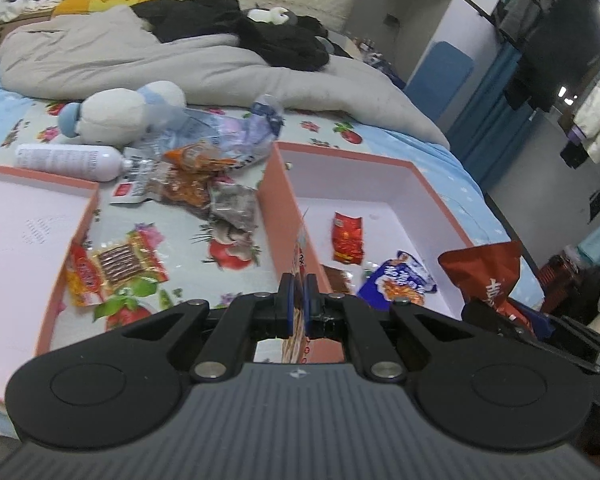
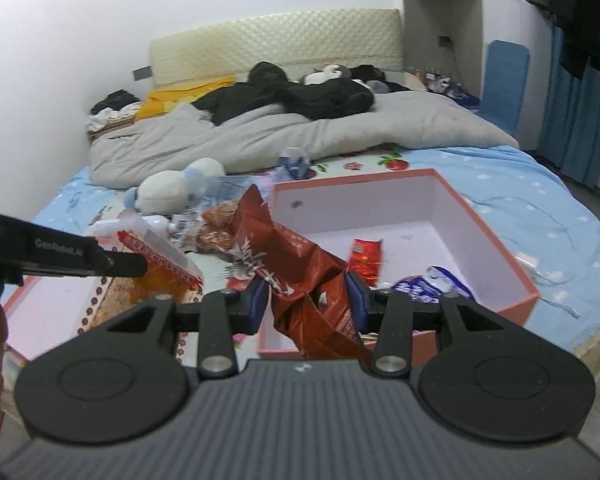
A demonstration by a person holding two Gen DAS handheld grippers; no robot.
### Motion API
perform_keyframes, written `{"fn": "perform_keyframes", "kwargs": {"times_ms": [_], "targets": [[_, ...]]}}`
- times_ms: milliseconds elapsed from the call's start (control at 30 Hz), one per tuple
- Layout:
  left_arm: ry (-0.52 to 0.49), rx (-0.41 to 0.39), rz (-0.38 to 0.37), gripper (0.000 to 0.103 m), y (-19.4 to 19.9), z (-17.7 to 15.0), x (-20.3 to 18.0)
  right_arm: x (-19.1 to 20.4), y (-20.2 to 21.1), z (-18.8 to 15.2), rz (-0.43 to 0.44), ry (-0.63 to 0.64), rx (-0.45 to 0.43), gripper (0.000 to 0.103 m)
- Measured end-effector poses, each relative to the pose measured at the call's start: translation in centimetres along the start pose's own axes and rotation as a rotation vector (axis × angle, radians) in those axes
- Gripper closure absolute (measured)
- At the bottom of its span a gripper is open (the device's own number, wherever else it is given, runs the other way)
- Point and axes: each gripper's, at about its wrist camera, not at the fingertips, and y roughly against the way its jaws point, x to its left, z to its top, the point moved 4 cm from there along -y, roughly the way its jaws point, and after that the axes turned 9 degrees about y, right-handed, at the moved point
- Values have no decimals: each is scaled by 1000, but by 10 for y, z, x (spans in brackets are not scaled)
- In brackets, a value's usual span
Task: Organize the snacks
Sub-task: 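Carry both packets over the deep pink box with both grippers, then open both grippers to drop the packets into the deep box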
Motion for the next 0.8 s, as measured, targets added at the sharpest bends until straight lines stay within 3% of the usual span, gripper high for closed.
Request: {"fn": "perform_keyframes", "kwargs": {"times_ms": [467, 800], "targets": [[-107, 40, -48, 98, -86, 58, -71, -78, -55, 14, -81, -55, 30, 58], [-81, 124, -22, 98, -171, 84, -78, -110, -115, 18, -65, -89, 94, 58]]}}
